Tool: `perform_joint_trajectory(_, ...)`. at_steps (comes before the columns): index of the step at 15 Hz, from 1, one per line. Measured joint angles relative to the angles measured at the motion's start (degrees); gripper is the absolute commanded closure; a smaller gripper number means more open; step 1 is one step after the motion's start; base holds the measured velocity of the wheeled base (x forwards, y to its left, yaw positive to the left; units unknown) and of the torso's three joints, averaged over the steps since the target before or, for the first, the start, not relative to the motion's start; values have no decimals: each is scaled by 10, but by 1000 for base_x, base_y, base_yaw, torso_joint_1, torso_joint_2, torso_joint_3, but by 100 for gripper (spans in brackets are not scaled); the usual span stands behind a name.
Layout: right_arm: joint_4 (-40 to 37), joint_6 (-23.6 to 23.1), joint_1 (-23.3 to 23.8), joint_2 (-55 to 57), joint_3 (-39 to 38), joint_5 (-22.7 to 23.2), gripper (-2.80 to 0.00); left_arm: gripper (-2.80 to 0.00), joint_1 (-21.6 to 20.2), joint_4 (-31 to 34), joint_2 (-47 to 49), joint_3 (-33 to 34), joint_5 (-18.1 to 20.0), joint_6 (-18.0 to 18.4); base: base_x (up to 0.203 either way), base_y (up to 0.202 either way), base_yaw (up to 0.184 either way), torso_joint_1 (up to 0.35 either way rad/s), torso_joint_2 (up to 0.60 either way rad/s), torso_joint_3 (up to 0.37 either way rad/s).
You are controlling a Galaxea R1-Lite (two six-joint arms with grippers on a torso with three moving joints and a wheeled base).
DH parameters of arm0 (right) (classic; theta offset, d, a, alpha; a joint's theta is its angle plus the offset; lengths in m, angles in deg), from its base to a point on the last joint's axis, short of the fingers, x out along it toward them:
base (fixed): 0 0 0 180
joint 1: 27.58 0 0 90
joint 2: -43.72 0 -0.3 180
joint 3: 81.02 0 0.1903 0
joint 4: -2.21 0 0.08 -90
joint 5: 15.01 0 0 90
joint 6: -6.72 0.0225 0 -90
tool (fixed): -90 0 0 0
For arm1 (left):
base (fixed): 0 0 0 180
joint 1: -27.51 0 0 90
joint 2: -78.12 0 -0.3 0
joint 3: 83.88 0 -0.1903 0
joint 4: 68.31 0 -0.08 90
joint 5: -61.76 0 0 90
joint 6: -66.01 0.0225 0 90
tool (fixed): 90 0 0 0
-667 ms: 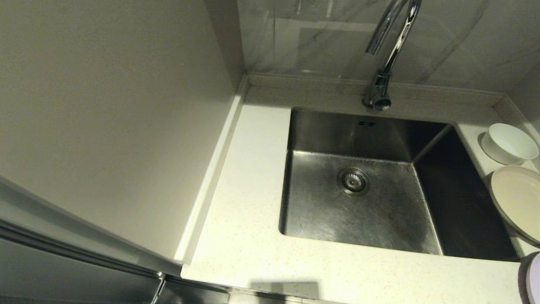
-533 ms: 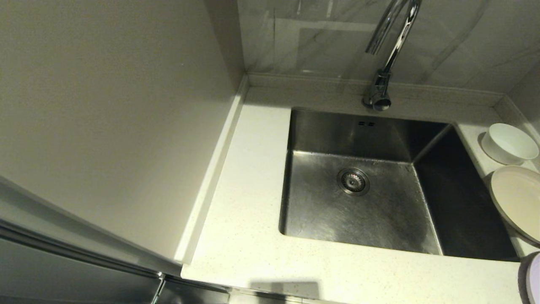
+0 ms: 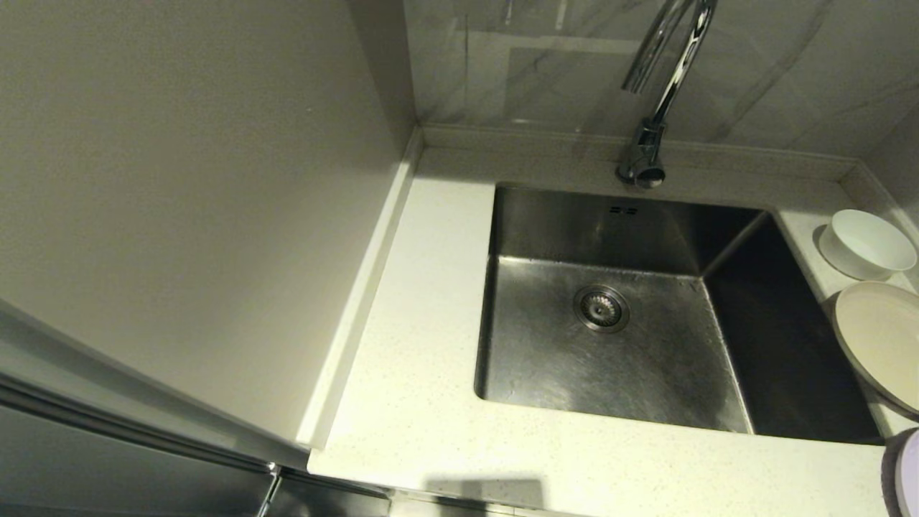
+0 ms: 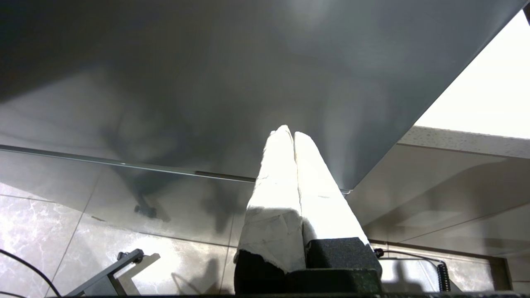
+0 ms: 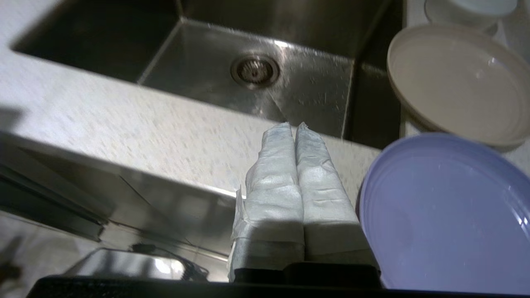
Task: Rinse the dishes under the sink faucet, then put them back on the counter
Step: Put a bowl into the sink
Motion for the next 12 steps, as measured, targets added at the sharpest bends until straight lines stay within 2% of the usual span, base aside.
perform_joint_trajectory(3,-11,39,0,89,142,1,0,0,0,0,0,0,0,0,0,0,0,0,0,0)
perform_joint_trajectory(8,-55,111,-1,471,549,-73,0,0,0,0,0,0,0,0,0,0,0,0,0,0)
perform_joint_trajectory(10,-119,129,-3,606,684,-107,0,0,0,0,0,0,0,0,0,0,0,0,0,0)
perform_joint_trajectory(12,-232,108,0,695,752,-158,0,0,0,0,0,0,0,0,0,0,0,0,0,0)
